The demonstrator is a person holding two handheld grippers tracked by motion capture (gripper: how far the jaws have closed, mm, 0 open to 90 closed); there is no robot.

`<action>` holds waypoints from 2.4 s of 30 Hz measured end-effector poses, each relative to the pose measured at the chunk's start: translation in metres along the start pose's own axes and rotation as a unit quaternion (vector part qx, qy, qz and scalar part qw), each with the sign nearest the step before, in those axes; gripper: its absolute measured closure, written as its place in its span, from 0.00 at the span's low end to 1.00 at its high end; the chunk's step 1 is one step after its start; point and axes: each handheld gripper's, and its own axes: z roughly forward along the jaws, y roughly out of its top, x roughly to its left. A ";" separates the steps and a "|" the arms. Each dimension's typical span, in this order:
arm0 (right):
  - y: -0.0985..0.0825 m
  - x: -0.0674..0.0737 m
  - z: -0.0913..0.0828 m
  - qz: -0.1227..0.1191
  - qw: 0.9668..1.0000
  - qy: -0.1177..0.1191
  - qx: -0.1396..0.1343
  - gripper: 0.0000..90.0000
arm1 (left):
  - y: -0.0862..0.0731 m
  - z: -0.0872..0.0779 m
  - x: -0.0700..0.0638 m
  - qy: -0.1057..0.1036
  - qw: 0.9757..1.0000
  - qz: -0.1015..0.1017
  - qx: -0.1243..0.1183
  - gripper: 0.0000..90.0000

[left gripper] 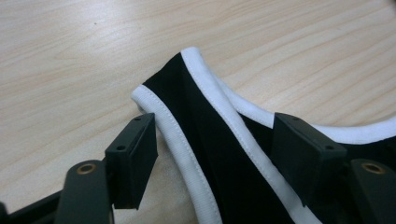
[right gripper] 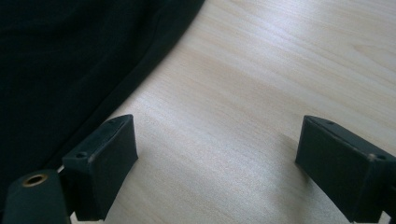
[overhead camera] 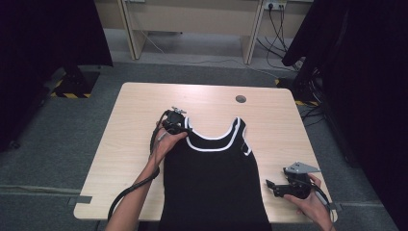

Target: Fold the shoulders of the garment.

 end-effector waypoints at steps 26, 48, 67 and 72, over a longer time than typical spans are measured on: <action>0.000 0.000 0.000 -0.001 1.000 0.001 0.000 0.14 | 0.007 -0.024 -0.021 -0.058 0.997 0.026 -0.035 0.93; 0.001 0.000 0.001 0.001 1.000 0.000 0.000 0.14 | -0.025 -0.065 -0.064 -0.104 0.990 0.069 -0.064 0.87; 0.001 0.000 0.001 0.002 1.000 0.000 0.001 0.14 | -0.019 -0.059 -0.073 -0.133 0.989 0.048 -0.046 0.56; 0.001 0.000 0.001 0.002 1.000 0.000 0.001 0.14 | -0.009 -0.044 -0.070 -0.128 0.990 0.037 -0.039 0.57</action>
